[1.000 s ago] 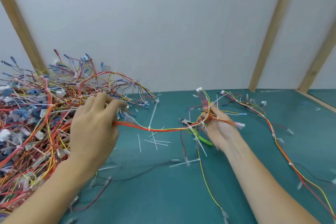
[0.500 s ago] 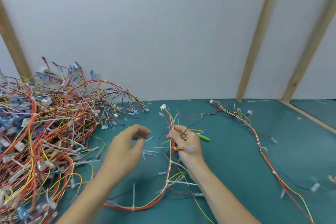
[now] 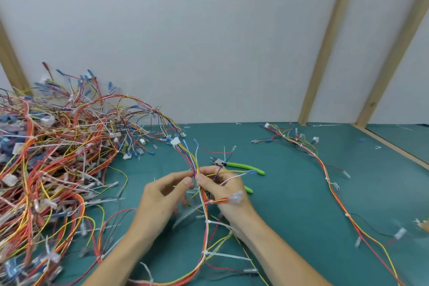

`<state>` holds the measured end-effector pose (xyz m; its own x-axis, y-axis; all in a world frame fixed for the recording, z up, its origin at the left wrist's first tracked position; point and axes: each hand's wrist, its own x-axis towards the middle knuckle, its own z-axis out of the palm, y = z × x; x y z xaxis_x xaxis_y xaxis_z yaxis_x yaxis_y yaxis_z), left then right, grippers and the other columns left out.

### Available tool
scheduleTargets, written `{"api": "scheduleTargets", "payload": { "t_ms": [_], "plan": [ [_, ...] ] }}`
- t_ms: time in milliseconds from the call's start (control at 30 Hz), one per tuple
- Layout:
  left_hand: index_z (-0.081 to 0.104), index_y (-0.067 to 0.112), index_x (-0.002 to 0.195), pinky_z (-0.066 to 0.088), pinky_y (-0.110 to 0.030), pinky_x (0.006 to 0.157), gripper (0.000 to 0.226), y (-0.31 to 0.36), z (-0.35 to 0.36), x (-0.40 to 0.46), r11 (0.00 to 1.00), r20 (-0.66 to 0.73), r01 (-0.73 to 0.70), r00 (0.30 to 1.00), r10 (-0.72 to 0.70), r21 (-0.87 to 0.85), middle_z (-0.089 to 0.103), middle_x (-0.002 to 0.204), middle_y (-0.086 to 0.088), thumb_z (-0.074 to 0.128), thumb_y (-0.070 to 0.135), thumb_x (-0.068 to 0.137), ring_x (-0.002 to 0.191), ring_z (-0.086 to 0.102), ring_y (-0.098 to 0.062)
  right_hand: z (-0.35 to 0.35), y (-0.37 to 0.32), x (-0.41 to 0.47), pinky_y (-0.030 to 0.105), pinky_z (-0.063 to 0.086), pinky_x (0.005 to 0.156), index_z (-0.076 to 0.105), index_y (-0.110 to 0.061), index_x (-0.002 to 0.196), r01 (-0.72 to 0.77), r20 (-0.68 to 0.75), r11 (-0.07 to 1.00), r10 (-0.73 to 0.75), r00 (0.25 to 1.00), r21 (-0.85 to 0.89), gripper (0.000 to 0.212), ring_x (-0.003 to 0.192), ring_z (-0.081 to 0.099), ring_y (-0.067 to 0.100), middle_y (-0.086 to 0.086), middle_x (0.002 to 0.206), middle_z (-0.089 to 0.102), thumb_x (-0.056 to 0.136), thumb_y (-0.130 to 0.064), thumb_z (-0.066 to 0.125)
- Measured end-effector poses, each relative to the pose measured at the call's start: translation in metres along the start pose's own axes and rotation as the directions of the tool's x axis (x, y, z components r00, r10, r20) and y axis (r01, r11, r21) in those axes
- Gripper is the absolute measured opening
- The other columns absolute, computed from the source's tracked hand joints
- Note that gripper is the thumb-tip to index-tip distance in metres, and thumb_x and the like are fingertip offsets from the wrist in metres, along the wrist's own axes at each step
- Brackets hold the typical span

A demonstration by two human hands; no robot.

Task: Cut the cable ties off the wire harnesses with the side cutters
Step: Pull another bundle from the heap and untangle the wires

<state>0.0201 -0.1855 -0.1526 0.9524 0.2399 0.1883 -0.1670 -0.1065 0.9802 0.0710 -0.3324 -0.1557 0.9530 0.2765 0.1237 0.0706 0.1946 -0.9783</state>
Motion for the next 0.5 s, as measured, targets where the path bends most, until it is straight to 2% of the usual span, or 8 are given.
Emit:
{"api": "scheduleTargets", "payload": {
  "t_ms": [100,233,300,400,500],
  "plan": [
    [0.081,0.033,0.094,0.038,-0.02,0.046,0.021,0.0,0.001,0.0,0.999,-0.027,-0.006,1.0,0.004,-0.053,0.068,0.07,0.001,0.07,0.043,0.079,0.054,0.047,-0.011,-0.003,-0.005,-0.004,0.013,0.043,0.057,0.076,-0.007,0.099,-0.042,0.075,0.999,0.042,0.996,0.005,0.007,0.058,0.056,0.0,-0.01,0.065,0.068,0.094,-0.006,0.07],
    [0.08,0.024,0.086,0.03,-0.016,0.045,0.013,-0.002,-0.002,0.004,0.992,-0.133,-0.001,0.991,-0.017,-0.13,0.051,0.054,0.002,0.076,0.036,0.082,0.048,0.035,-0.012,-0.005,-0.007,-0.007,0.014,0.044,0.058,0.079,-0.006,0.101,-0.086,0.145,0.995,0.093,0.985,-0.054,0.011,0.06,0.058,0.004,-0.005,0.071,0.07,0.092,-0.01,0.075],
    [0.078,0.021,0.079,0.029,-0.017,0.044,0.012,-0.003,-0.005,0.005,0.994,-0.142,0.004,0.99,-0.019,-0.106,0.049,0.052,-0.001,0.076,0.031,0.086,0.047,0.037,-0.012,-0.006,-0.01,-0.007,0.015,0.046,0.059,0.079,-0.005,0.103,-0.105,0.171,0.989,0.123,0.978,-0.108,0.015,0.062,0.06,0.005,-0.003,0.075,0.072,0.091,-0.013,0.076],
    [0.073,0.018,0.08,0.035,-0.019,0.044,0.014,0.001,-0.006,0.004,0.995,-0.121,-0.017,0.993,0.005,-0.1,0.065,0.065,-0.002,0.071,0.027,0.091,0.051,0.053,-0.015,-0.01,-0.015,-0.004,0.018,0.048,0.065,0.08,-0.008,0.102,-0.094,0.188,0.982,0.124,0.974,-0.161,0.014,0.071,0.064,0.005,-0.002,0.082,0.075,0.094,-0.016,0.072],
    [0.067,0.011,0.09,0.045,-0.022,0.048,0.011,0.004,-0.006,0.003,0.99,-0.094,-0.032,0.995,0.02,-0.136,0.075,0.088,0.0,0.063,0.02,0.097,0.064,0.069,-0.018,-0.017,-0.02,0.0,0.022,0.049,0.07,0.081,-0.013,0.098,-0.058,0.106,0.983,0.077,0.991,-0.172,0.018,0.084,0.066,0.005,-0.008,0.092,0.077,0.095,-0.026,0.068]
  ]
}}
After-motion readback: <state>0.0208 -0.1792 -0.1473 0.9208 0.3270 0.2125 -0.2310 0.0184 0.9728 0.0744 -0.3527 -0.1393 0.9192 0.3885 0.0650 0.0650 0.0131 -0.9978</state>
